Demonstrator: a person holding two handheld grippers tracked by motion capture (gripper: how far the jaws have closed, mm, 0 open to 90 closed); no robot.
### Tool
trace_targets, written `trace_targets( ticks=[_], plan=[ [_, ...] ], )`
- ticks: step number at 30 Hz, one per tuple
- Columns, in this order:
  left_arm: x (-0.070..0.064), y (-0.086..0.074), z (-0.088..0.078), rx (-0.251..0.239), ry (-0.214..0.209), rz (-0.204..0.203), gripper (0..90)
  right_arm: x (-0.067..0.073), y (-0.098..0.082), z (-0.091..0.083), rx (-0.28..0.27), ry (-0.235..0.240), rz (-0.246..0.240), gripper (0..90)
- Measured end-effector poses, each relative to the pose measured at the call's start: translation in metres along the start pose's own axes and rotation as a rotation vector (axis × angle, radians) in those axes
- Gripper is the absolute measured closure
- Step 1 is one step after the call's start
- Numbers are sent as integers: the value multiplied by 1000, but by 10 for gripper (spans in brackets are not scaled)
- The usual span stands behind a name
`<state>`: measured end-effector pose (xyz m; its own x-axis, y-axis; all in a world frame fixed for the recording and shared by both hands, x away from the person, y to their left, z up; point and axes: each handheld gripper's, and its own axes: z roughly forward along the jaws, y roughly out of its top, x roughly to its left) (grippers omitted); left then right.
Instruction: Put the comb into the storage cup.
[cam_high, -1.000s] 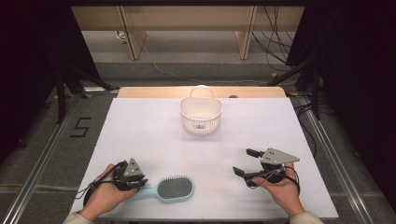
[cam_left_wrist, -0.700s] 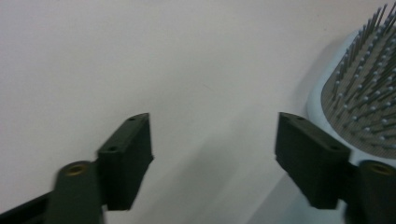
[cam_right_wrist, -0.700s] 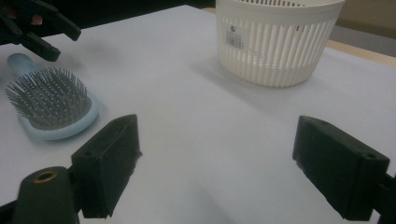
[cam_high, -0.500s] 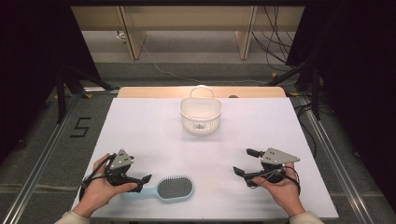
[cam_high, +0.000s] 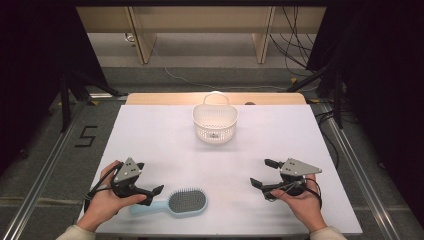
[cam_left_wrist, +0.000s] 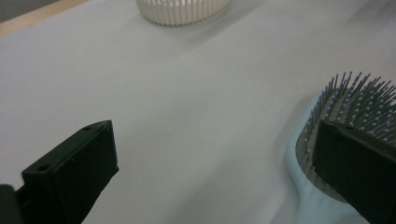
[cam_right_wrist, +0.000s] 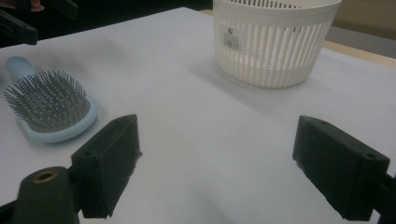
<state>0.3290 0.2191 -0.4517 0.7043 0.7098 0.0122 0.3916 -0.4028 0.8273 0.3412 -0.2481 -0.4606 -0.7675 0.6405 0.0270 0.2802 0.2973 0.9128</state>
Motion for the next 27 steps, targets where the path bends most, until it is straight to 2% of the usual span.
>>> trace_targets(
  ticks=[2, 4, 10, 15, 22, 27],
  plan=[
    [1, 4, 0, -21, -8, 2, 0, 0, 0, 0, -1, 1, 2, 158],
    [1, 8, 1, -29, -12, 32, 0, 0, 0, 0, -2, 3, 4, 158],
    [1, 16, 6, 8, -56, 88, 0, 0, -1, 1, 4, 6, 3, 158],
    [1, 20, 10, 29, -70, 109, 0, 0, -1, 1, 5, 3, 5, 158],
    [1, 24, 14, 82, -104, 150, 0, 1, -1, 2, 8, 8, 1, 158],
    [-3, 28, 19, 184, -160, 235, 19, 1, -1, 3, 12, 9, 0, 158]
  ],
)
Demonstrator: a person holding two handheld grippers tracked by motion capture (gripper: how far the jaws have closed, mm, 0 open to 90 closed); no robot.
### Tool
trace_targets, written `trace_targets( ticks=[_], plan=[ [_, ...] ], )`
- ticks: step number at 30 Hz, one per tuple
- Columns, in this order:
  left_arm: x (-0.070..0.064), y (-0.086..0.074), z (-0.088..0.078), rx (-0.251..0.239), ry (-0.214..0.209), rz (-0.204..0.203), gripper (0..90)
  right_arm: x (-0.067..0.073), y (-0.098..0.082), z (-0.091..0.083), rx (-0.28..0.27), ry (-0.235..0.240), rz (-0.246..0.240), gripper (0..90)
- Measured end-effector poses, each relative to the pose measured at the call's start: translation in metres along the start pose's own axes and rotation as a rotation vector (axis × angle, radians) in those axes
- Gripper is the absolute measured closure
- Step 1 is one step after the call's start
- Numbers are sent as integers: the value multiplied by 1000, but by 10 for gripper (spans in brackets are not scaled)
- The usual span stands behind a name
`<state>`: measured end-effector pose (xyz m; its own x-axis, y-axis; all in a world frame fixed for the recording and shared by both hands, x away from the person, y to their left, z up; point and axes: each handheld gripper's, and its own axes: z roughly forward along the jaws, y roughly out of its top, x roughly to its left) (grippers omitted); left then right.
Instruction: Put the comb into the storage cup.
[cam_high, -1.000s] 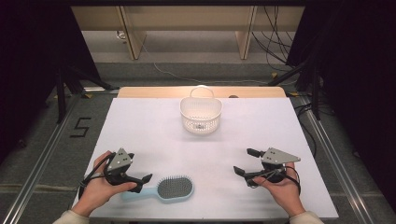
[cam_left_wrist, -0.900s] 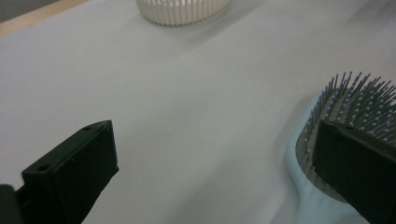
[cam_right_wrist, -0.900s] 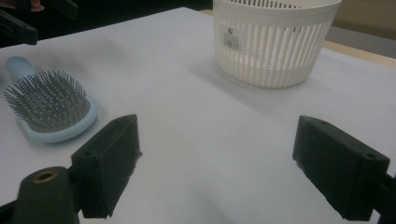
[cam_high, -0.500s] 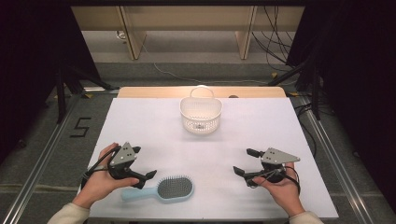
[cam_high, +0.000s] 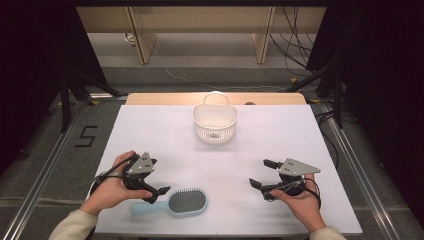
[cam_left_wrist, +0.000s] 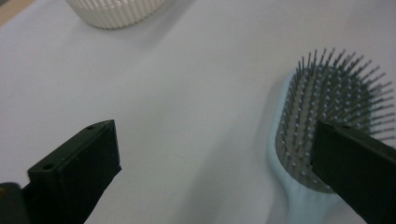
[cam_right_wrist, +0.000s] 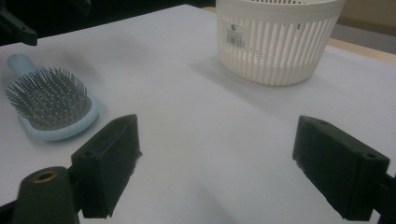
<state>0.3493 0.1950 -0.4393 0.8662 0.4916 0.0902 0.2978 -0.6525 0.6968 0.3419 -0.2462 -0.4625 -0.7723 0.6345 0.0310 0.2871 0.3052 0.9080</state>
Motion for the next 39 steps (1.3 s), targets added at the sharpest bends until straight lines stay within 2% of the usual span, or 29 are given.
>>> trace_targets(
  ticks=[4, 9, 12, 18, 21, 24, 29, 39],
  plan=[
    [-4, 3, 4, 74, -42, 56, 68, 0, 0, 0, 0, 1, -1, 158],
    [-9, 2, 8, 189, -110, 138, 147, 0, 0, 0, 0, 2, -1, 158],
    [-11, 0, 10, 220, -135, 156, 154, 0, 0, 0, 1, 3, 0, 158],
    [-17, -2, 15, 278, -165, 207, 169, 0, 0, 0, 0, 3, -1, 158],
    [-19, -2, 18, 320, -175, 284, 199, 0, 0, 0, 1, 3, -3, 158],
    [-21, -2, 21, 358, -164, 316, 216, 0, 0, 0, 1, 3, -1, 158],
    [-23, 0, 26, 401, -162, 325, 257, 0, 0, 0, 4, 1, -1, 158],
    [-29, 1, 34, 460, -199, 330, 337, 0, 0, 0, 3, 1, -1, 158]
  ],
)
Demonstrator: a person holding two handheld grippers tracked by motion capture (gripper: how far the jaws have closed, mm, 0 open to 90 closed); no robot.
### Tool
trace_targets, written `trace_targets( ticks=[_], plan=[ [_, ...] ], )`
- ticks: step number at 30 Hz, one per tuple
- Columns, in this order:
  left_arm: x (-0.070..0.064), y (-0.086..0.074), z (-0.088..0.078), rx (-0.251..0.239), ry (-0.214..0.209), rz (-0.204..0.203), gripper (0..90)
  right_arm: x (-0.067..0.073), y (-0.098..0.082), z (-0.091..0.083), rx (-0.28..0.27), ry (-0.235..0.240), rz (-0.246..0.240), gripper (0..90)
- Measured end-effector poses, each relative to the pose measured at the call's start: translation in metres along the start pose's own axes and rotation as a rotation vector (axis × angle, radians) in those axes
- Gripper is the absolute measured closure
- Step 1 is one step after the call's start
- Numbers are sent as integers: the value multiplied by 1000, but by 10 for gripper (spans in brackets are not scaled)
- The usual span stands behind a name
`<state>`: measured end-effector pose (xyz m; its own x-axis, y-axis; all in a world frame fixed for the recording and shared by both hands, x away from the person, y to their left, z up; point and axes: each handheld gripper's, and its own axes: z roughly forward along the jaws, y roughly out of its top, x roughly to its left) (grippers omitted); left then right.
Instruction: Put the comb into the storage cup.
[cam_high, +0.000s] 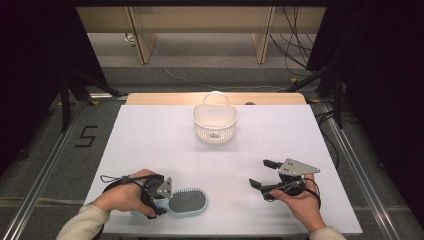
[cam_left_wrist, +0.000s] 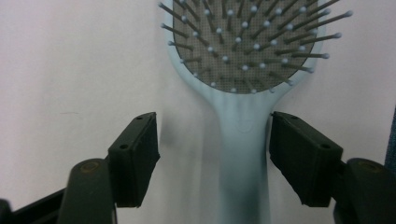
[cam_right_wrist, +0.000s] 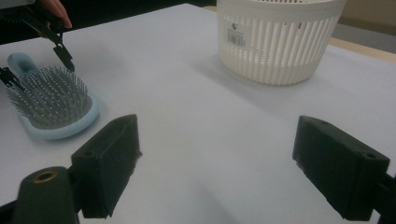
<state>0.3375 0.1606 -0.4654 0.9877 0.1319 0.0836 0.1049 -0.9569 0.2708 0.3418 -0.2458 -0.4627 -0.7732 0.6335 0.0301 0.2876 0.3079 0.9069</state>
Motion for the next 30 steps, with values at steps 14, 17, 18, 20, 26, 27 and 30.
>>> trace_targets(
  ticks=[14, 17, 18, 20, 26, 27, 30],
  plan=[
    [2, 7, 0, 57, -73, -32, 507, 0, 0, 0, 4, 3, 1, 158],
    [2, 10, 1, 77, -79, -36, 510, 0, 0, 1, 5, 4, 0, 158],
    [2, 11, 1, 84, -81, -36, 510, 0, 0, 1, 6, 3, 1, 158],
    [2, 13, 1, 98, -76, -30, 515, 0, -1, 1, 9, 4, 2, 158],
    [0, 17, 1, 122, -84, -13, 565, 0, -1, 1, 8, 4, 2, 158],
    [0, 17, 1, 124, -88, -15, 574, 0, -1, 1, 8, 5, 2, 158],
    [-1, 18, 1, 128, -85, -4, 610, 0, -1, 1, 9, 5, 0, 158]
  ],
)
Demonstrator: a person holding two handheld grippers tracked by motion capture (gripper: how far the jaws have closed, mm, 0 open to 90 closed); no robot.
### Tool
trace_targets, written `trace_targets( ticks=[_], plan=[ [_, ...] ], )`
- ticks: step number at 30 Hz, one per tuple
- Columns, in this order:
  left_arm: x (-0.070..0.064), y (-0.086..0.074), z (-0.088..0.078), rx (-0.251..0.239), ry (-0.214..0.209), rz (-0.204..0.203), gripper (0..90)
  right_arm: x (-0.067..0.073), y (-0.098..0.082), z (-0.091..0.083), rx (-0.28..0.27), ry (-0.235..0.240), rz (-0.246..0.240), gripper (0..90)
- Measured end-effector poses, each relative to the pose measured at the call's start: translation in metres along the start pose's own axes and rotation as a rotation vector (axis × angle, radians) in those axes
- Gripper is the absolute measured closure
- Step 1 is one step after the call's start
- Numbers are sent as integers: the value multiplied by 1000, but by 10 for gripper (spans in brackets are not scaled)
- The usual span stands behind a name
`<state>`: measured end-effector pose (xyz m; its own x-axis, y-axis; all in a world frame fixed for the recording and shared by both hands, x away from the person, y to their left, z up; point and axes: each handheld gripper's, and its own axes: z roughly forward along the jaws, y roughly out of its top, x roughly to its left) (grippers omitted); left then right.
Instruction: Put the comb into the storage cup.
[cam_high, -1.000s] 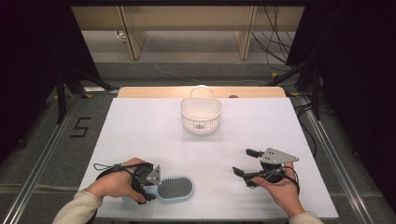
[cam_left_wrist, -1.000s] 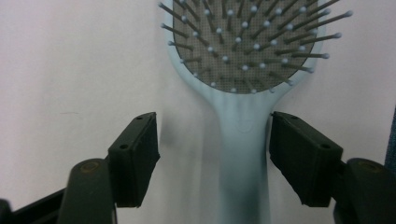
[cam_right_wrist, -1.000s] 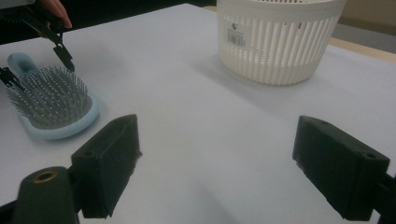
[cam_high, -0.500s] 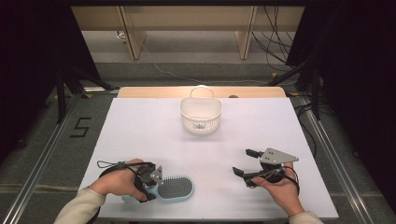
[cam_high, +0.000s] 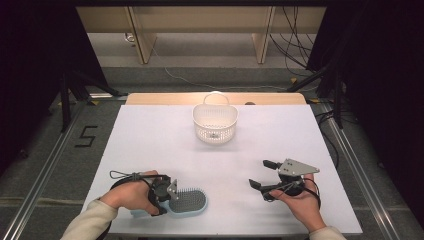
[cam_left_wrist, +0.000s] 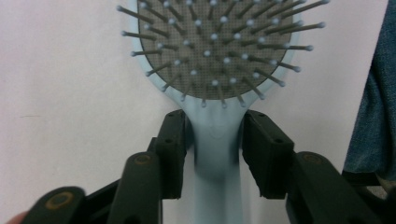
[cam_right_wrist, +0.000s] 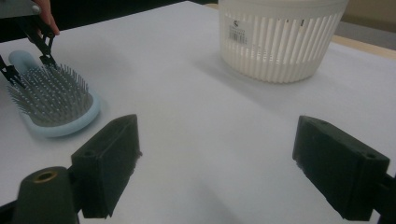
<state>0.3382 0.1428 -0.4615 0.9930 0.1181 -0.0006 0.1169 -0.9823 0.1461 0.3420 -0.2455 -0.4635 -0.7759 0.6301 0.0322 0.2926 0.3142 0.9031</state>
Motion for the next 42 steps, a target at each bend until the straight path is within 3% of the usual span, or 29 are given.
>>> trace_targets(
  ticks=[6, 13, 37, 42],
  plan=[
    [-3, 2, 0, 13, 9, -19, 670, 0, 0, 0, 0, 0, 1, 158],
    [-5, 1, 0, 8, 30, -13, 681, 0, 0, 0, 0, 1, 3, 158],
    [-7, -1, -1, -10, 31, -1, 694, 0, 0, -1, -4, 2, 0, 158],
    [-8, -1, -1, -32, 53, 5, 695, 0, 0, -1, -3, 2, 1, 158]
  ],
)
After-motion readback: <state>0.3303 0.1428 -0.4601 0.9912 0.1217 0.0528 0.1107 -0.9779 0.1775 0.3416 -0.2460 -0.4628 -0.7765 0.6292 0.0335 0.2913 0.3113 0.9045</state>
